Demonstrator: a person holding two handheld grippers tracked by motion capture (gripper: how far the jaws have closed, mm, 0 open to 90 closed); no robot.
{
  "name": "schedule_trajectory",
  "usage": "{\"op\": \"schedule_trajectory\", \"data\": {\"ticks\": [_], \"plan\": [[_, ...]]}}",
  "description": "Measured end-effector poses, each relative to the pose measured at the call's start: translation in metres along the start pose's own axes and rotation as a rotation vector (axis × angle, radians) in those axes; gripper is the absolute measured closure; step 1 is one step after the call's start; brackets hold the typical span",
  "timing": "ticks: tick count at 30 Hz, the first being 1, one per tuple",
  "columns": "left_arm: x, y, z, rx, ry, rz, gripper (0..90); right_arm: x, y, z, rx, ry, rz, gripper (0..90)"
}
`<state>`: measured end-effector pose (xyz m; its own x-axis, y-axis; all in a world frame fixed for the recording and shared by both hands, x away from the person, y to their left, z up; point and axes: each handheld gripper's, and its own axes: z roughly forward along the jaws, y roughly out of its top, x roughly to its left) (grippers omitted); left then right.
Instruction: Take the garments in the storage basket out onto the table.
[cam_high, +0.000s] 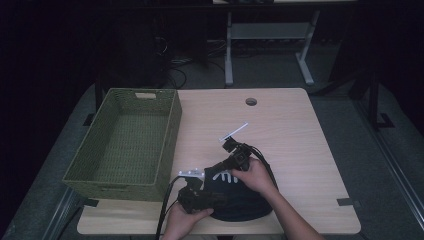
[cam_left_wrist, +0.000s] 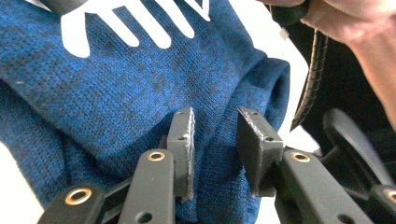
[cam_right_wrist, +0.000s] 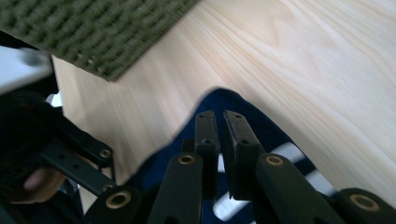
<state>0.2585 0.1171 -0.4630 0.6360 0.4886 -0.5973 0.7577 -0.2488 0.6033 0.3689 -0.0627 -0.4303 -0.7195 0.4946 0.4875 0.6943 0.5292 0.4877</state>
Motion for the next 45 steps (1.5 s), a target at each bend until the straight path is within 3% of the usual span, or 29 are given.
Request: {"op": "schedule_trajectory", "data": {"ticks": [2, 6, 12, 15, 21, 28, 32, 38, 42, 45], "plan": [[0.000, -0.001, -0.001, 0.005, 0.005, 0.001, 67.2, 0.006, 0.005, 0.002, -0.006, 0.017, -0.014, 83.9], [0.002, -0.003, 0.001, 0.013, 0.012, 0.004, 68.1, 0.012, 0.015, 0.016, 0.021, 0.006, -0.030, 84.0], [0.002, -0.007, 0.002, 0.006, 0.022, 0.002, 68.3, 0.005, 0.017, 0.038, 0.105, -0.067, -0.008, 86.3], [0.002, -0.007, 0.003, 0.012, 0.021, 0.006, 68.4, 0.003, 0.017, 0.039, 0.103, -0.064, 0.006, 85.5], [0.002, -0.006, 0.003, 0.020, 0.023, 0.011, 68.5, 0.007, 0.014, 0.013, 0.029, -0.052, -0.001, 83.4], [0.001, 0.005, -0.003, -0.009, 0.010, 0.014, 66.2, -0.009, -0.013, -0.025, -0.066, -0.040, 0.062, 83.5], [0.000, 0.010, -0.001, 0.011, 0.023, 0.029, 66.3, -0.022, -0.027, -0.027, -0.054, -0.062, 0.107, 83.8], [0.003, 0.007, 0.001, 0.025, 0.018, 0.020, 67.0, -0.033, -0.036, -0.017, -0.059, -0.037, 0.143, 83.8], [0.002, 0.010, -0.004, 0.010, 0.016, 0.031, 69.0, -0.026, -0.039, -0.033, -0.100, -0.010, 0.131, 83.1], [-0.001, 0.010, -0.006, 0.002, 0.003, 0.051, 75.4, -0.021, -0.050, -0.049, -0.141, 0.011, 0.121, 83.2]]}}
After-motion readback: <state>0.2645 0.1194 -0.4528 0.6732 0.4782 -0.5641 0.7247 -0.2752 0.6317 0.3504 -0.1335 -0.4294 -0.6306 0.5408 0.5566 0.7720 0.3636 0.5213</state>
